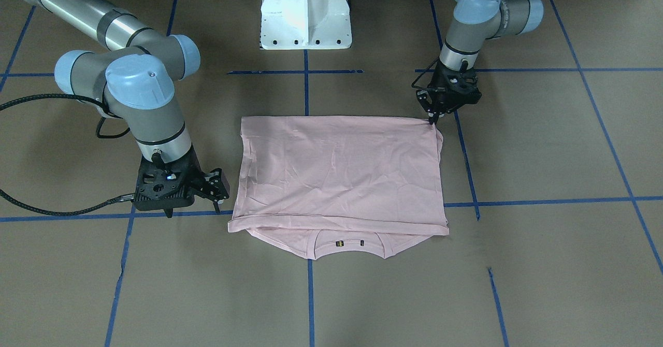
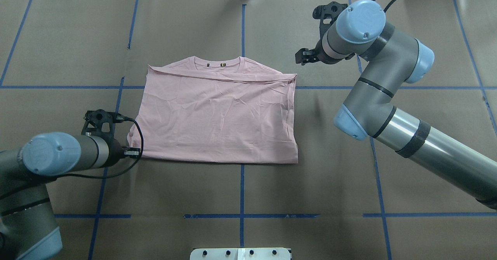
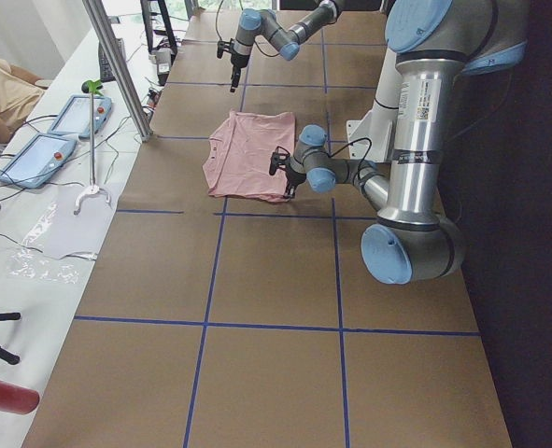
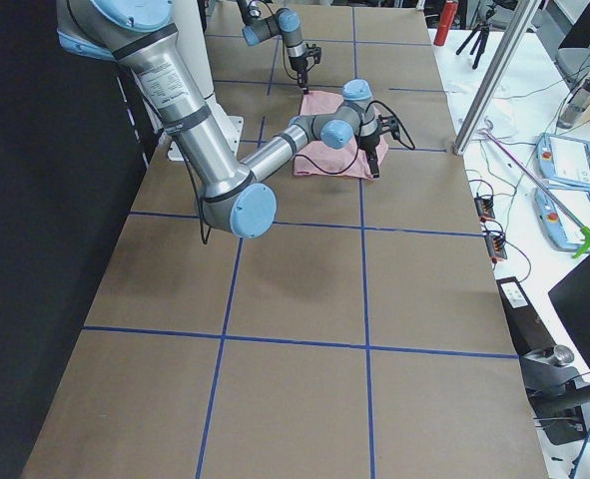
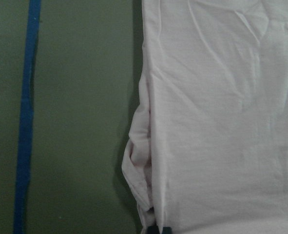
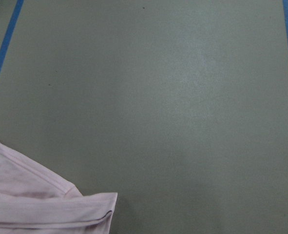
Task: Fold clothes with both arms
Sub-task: 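Drag the folded shirt with the left gripper away from the robot, rotating it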
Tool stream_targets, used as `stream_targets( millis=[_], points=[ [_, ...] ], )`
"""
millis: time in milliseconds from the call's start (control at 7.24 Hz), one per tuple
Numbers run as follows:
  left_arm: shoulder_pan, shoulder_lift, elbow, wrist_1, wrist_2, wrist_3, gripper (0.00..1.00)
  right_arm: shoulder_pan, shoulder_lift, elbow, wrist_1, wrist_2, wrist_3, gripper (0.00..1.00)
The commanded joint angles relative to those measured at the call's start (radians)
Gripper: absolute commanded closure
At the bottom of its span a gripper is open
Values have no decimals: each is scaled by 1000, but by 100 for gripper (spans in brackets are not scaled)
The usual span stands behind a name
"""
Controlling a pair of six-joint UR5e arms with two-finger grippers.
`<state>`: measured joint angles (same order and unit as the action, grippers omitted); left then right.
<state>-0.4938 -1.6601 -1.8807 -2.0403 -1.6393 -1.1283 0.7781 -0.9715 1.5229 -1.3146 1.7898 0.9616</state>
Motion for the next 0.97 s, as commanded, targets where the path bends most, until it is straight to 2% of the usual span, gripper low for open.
stream_targets(
  millis=[0,276,552,690,828],
  points=[
    [-174,-60,113,-9,-4,209,100,0,-4,-3,0,-1,3,0],
    [-314,-285,382,-14,-4,335,100,-2,-10,-3,0,-1,9,0],
    [-414,-453,693,-148,-4,401,100,-2,-13,-4,0,-3,11,0],
    [-451,-496,818,-226,-2,459,100,-2,-13,-6,0,-3,11,0],
    [-456,-494,842,-260,-2,467,100,-2,-12,-4,0,-3,14,0]
  ],
)
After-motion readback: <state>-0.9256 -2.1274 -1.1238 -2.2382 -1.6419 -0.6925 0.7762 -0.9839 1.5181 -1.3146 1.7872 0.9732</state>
